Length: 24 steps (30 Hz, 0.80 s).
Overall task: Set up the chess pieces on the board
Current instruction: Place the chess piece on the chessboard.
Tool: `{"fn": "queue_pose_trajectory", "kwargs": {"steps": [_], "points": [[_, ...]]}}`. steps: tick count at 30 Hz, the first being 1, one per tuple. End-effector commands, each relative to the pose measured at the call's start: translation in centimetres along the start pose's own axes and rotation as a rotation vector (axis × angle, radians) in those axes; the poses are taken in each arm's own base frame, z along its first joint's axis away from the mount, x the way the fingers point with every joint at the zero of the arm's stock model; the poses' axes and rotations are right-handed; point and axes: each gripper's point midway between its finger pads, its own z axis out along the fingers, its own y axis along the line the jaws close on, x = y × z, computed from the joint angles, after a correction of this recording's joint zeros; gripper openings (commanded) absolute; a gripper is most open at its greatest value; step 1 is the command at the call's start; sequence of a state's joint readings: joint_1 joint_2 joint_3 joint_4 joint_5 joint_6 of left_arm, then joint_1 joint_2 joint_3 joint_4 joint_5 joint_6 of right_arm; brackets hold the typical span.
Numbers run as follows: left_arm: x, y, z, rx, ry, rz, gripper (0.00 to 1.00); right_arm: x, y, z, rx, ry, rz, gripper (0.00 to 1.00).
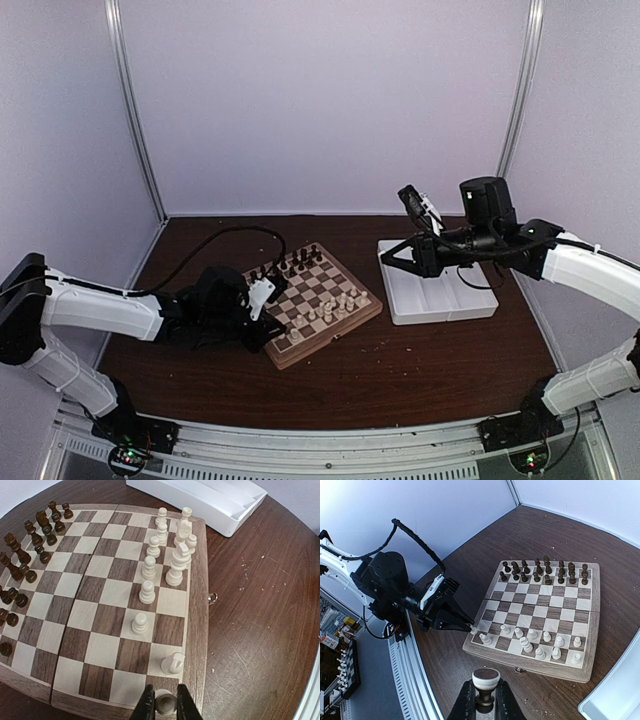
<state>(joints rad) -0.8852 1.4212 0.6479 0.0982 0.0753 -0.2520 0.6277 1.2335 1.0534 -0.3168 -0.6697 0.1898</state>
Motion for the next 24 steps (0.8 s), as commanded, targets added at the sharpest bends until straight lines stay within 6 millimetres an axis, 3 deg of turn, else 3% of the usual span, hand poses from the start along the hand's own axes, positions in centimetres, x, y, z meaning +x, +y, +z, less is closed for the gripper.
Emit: {"fn": "queue_pose_trajectory", "kwargs": {"steps": [1,24], "points": [[-0.5,-0.4,0.6,0.021,-0.037,0.002,0.13,-0.6,-0.2,-0.5,0.021,-0.039,-0.011,0.00],[1.3,-0.4,1.9,0.033,-0.008,-0.007,0.13,-0.6,-0.3,-0.5,0.016,-0.041,-0.006,0.00]]}}
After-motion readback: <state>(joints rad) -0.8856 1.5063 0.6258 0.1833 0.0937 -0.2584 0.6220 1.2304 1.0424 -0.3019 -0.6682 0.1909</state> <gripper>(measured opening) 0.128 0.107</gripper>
